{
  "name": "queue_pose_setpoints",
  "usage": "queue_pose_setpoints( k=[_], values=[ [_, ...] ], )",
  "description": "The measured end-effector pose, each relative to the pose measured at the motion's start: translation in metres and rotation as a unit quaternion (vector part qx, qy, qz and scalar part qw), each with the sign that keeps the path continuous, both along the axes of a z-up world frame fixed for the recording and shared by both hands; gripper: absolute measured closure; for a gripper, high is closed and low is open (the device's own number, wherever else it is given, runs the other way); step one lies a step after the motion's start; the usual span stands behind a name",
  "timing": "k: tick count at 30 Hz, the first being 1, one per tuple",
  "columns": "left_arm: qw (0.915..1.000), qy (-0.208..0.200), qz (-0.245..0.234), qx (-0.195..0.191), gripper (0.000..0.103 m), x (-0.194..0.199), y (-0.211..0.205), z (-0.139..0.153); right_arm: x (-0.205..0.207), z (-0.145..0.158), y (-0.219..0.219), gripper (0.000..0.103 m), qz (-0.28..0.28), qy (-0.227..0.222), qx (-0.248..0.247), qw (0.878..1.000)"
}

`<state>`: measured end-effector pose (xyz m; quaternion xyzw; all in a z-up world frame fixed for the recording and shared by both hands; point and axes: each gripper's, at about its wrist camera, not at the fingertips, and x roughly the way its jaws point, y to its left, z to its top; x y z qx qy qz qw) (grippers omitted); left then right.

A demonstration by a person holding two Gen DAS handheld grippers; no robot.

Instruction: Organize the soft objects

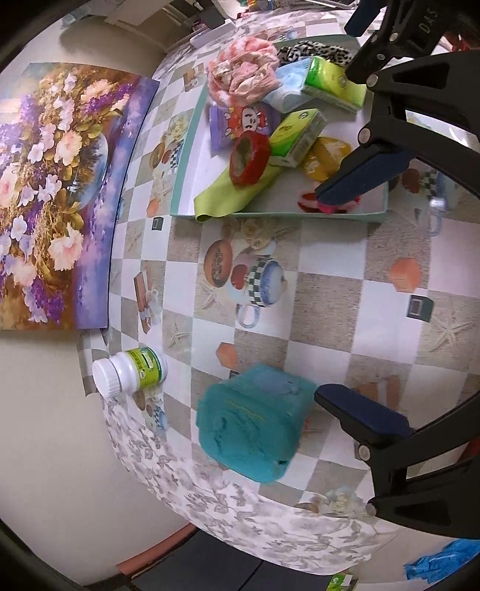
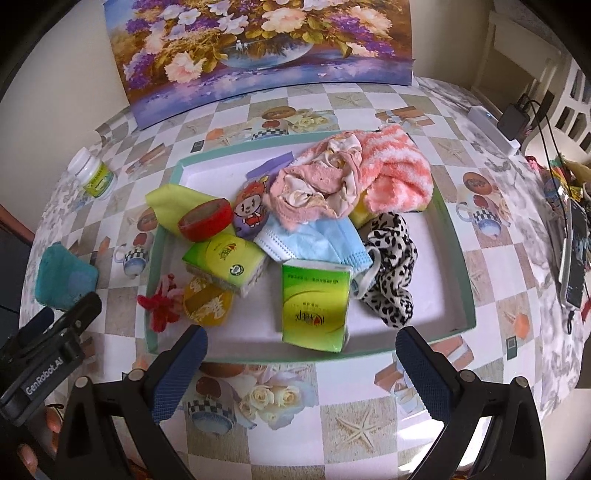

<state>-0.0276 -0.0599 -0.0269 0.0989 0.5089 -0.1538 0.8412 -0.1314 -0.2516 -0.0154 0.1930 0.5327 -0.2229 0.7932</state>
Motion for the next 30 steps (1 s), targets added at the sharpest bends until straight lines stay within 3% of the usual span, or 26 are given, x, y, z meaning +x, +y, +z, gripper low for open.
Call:
queue_pose_setpoints(
  k=[14,30],
  values=[
    [0.9991,-0.037,-0.01,0.016,0.006,-0.027,0.008,0.022,-0.02,0.014,0.011,0.0,-0.013,-0.025,-0.005,1.0],
    [0.9997,-0.016,0.001,0.02,0.006,-0.027,0.01,0.019,-0.02,0.021,0.013,0.0,-0.014,-0.035,-0.015,0.999]
  ],
)
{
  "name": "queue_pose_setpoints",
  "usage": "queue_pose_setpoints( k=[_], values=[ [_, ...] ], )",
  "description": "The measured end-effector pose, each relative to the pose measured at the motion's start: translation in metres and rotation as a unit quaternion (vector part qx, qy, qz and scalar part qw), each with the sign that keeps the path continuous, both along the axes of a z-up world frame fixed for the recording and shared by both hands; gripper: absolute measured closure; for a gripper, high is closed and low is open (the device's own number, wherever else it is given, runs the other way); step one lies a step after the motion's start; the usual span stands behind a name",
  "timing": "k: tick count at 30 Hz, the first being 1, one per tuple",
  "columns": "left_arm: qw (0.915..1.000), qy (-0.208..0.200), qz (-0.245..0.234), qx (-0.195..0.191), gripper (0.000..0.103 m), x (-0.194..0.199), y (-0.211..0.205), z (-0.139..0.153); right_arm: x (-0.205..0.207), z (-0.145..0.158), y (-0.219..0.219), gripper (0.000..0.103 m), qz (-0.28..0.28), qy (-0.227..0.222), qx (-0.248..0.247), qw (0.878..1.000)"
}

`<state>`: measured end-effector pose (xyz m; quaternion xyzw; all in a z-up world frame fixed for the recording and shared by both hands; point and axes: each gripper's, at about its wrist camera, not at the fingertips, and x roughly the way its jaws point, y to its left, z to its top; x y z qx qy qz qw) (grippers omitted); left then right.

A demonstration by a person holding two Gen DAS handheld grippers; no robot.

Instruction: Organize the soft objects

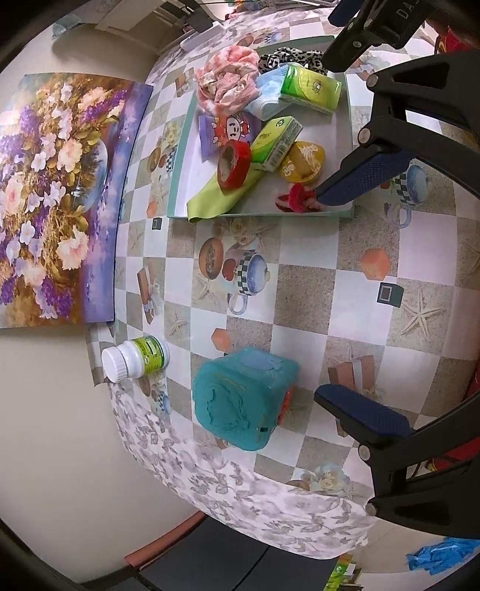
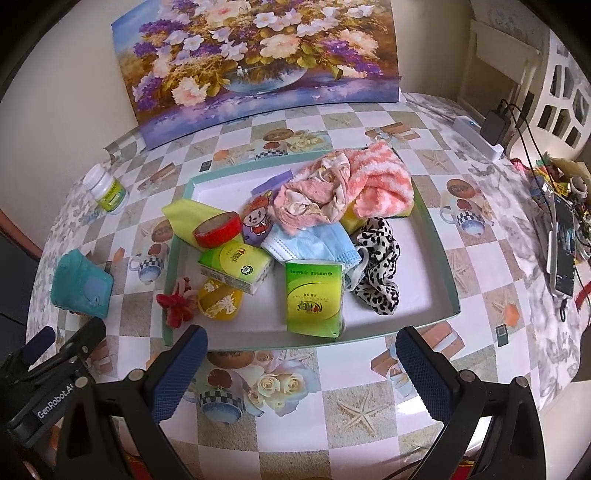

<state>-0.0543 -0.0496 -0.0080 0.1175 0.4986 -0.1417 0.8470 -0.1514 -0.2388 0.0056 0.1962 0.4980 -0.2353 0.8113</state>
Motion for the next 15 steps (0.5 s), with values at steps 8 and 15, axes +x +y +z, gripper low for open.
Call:
queue_pose_setpoints(
  k=[8,15],
  values=[
    [0.9998,0.015,0.011,0.01,0.006,0.0017,0.0043,-0.0035,0.0024,0.0035,0.0032,0.0,0.007,-0.001,-0.008,1.0],
    [0.9994,0.023,0.022,0.015,0.006,0.0031,0.0087,-0.0054,0.0037,0.0041,0.0055,0.0,0.01,0.003,-0.016,1.0]
  ],
)
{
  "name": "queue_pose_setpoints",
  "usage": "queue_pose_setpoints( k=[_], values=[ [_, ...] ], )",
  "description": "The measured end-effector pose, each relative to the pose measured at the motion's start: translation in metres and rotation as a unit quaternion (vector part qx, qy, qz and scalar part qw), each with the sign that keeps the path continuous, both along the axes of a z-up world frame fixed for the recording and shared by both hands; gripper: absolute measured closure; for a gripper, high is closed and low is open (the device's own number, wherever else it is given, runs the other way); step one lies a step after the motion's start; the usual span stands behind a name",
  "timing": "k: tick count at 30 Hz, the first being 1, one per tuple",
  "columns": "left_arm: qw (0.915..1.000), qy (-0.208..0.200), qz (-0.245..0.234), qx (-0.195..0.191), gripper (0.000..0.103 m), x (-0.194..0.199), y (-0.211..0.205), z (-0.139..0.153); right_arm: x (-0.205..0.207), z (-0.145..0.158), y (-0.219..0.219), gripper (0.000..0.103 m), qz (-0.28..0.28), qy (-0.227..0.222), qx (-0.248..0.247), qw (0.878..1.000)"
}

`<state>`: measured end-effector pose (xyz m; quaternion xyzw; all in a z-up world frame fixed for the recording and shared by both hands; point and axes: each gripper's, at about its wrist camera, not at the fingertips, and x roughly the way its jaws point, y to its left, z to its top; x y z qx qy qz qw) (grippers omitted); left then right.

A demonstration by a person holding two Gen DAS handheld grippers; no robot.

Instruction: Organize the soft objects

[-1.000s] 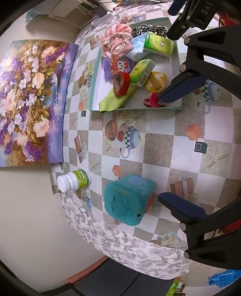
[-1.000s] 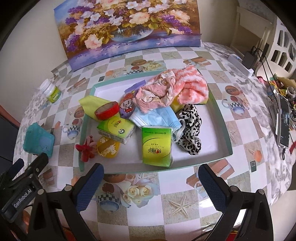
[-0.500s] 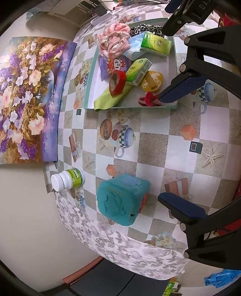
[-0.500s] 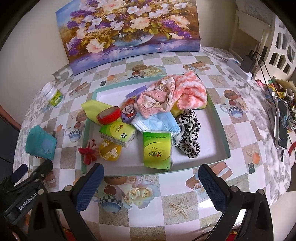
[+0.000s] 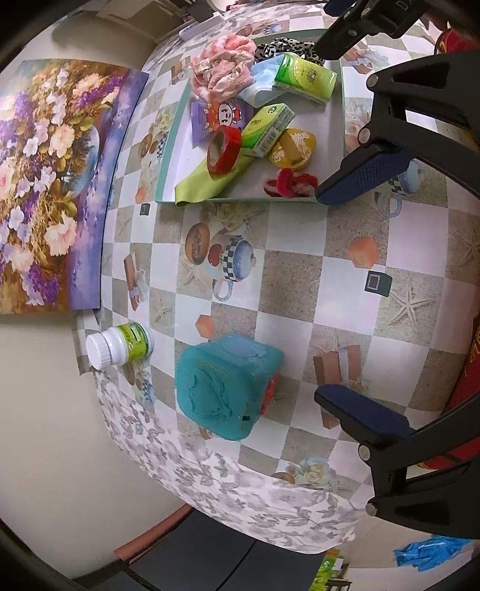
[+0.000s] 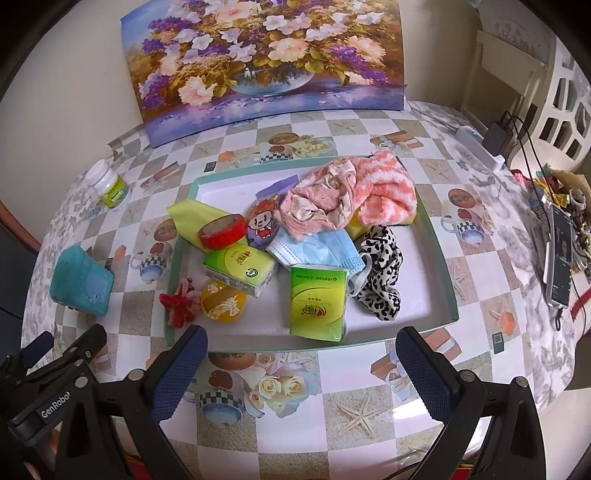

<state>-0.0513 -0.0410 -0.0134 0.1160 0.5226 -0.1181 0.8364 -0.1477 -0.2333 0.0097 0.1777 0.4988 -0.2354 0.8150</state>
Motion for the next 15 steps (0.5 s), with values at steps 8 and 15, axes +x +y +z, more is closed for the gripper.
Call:
queue_pose_setpoints(
  k=[8,15],
  values=[
    [1.0,0.003,0.005,0.003,0.006,0.0013,0.0018,-0.0013,0.0015,-0.0001,0.0014,0.0,0.001,0.003,-0.004,1.0],
    [0.9999,0.006,0.007,0.01,0.006,0.0034,0.002,-0.0037,0.002,-0.0005,0.0013,0.0,0.0,0.003,-0.004,1.0]
  ],
)
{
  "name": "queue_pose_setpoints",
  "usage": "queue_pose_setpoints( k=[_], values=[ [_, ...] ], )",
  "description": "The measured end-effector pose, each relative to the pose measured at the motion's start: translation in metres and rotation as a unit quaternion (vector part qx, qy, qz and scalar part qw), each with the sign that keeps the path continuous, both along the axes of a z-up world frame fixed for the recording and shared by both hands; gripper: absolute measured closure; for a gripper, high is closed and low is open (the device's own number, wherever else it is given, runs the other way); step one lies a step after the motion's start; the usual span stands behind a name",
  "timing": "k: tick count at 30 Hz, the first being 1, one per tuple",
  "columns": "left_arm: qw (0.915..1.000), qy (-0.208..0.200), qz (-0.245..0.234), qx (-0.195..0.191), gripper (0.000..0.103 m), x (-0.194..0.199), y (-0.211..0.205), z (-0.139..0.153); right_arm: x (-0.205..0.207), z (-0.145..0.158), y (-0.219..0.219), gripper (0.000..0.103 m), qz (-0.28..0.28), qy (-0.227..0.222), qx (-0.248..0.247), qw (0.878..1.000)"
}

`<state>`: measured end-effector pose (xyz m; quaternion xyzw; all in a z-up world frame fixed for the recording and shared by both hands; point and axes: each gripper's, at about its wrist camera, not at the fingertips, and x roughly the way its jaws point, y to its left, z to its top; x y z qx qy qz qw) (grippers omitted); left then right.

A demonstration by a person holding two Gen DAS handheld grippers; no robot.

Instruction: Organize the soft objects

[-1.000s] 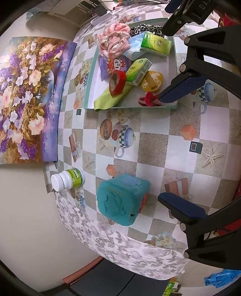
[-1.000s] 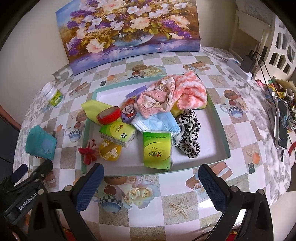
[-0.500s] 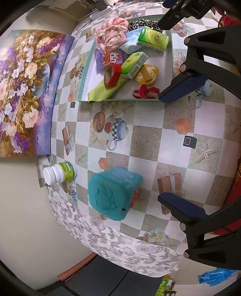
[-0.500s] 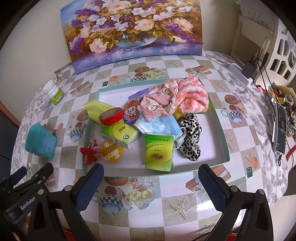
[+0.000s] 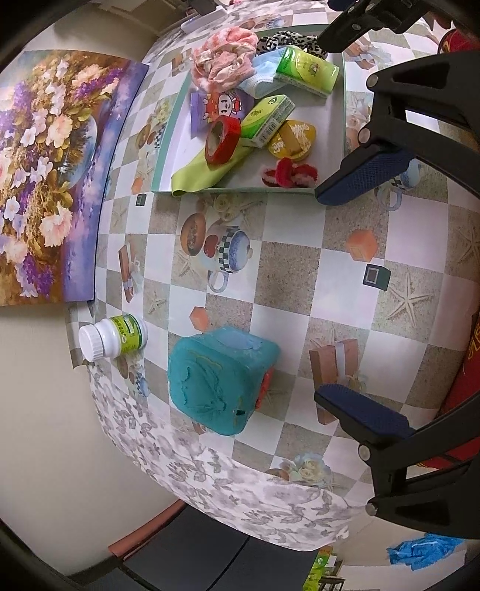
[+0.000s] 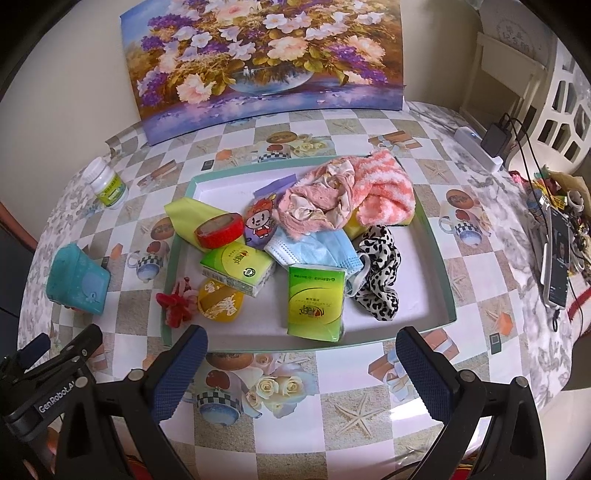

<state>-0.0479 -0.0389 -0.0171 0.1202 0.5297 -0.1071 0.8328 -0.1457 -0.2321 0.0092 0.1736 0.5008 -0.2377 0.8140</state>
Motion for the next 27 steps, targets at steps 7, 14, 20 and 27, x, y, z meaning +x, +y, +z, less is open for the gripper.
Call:
queue_pose_setpoints(
  k=[7,14,20,27],
  values=[
    [1.0,-0.004,0.009,0.002,0.006,0.0015,0.003,0.0008,-0.0003,-0.0007,-0.0002,0.0,-0.001,0.0,0.0,1.0],
    [0.9999,-0.004,0.01,0.002,0.006,0.0017,0.0032,0.0005,-0.0004,-0.0007,0.0,0.0,0.0,0.001,-0.001,1.0],
    [0.9999,-0.004,0.012,0.001,0.006,0.0023,0.0042,0.0009,0.0001,-0.0007,0.0012,0.0,-0.001,0.001,-0.001,1.0],
    [0.9999,-0.004,0.011,0.002,0.006,0.0023,0.0046,0.0009,-0.0001,-0.0022,0.0003,0.0,0.003,0.003,-0.002,1.0]
  ],
)
